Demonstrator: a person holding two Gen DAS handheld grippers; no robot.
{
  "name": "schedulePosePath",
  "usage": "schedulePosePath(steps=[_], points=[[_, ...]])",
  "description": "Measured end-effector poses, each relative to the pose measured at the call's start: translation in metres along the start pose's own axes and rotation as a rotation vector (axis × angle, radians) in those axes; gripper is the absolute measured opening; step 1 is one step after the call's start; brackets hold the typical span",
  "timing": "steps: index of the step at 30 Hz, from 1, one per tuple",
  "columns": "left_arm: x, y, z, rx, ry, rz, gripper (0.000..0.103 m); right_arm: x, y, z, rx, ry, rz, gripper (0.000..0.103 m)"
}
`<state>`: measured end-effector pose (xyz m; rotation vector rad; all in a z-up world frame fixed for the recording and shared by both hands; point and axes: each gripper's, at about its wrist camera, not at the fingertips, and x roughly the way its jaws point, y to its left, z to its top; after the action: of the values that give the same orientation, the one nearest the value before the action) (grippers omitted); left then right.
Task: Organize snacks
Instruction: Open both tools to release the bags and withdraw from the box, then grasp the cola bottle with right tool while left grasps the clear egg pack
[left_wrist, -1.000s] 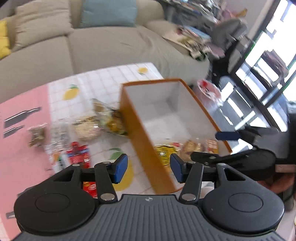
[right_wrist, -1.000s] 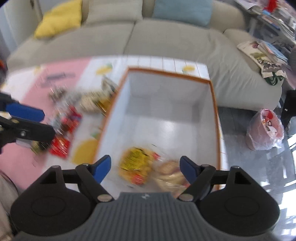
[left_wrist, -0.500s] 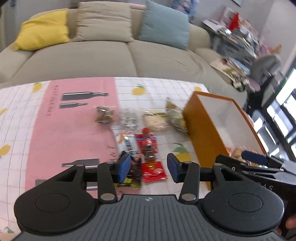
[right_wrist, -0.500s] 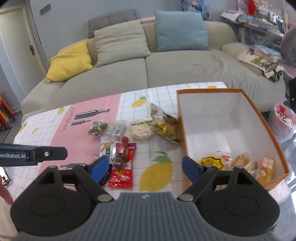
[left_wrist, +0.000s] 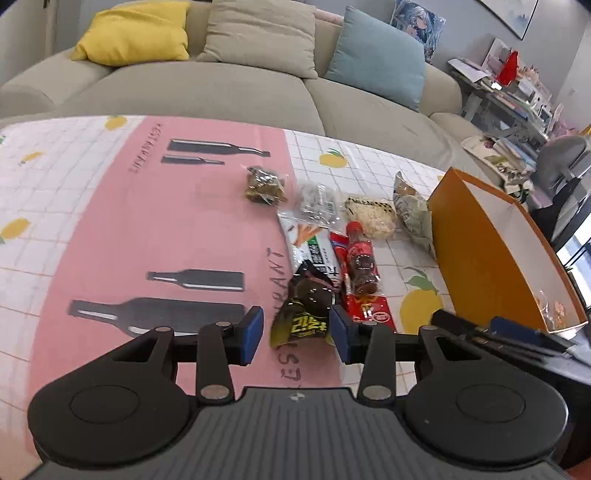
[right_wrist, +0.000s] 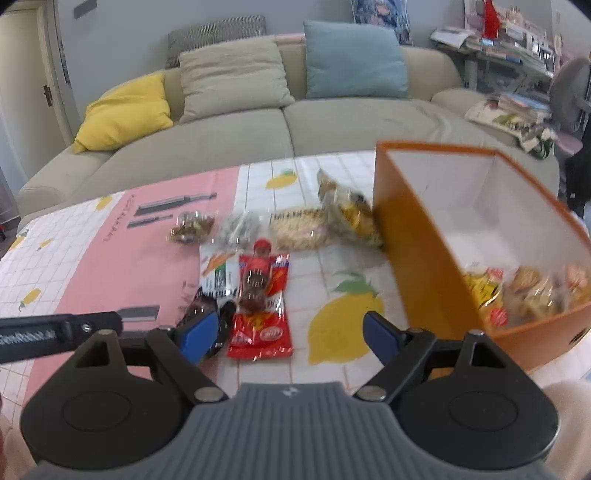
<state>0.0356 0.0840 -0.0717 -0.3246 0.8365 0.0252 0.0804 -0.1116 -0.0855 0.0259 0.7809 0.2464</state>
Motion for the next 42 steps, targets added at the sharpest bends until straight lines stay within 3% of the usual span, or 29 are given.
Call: schedulePosePath(steps=[3,7,12,22,32,42], points=[[0.008,0.003,-0.002,0.003,-0.009,-0.053,0.048,0.011,0.0,-0.005,-0.01,0.017,0.009,0.076],[0.017,-0.002,-0.001,0.047,-0.029,-0.023,0.05,0.024,0.0,-0.01,-0.035,0.036,0.011,0.067],[0.034,-0.003,0.004,0.046,0.017,-0.028,0.051,0.046,-0.003,-0.009,-0.03,0.073,0.03,0.061],[0.061,0.001,0.025,0.079,0.047,-0.066,0.05,0.087,0.008,0.022,-0.075,0.062,0.085,0.044],[0.08,0.01,0.026,0.052,0.064,-0.051,0.05,0.131,0.015,0.037,-0.076,0.099,0.131,0.042],[0.093,0.008,0.044,0.061,0.055,-0.044,0.05,0.15,0.021,0.04,-0.081,0.118,0.146,0.031]])
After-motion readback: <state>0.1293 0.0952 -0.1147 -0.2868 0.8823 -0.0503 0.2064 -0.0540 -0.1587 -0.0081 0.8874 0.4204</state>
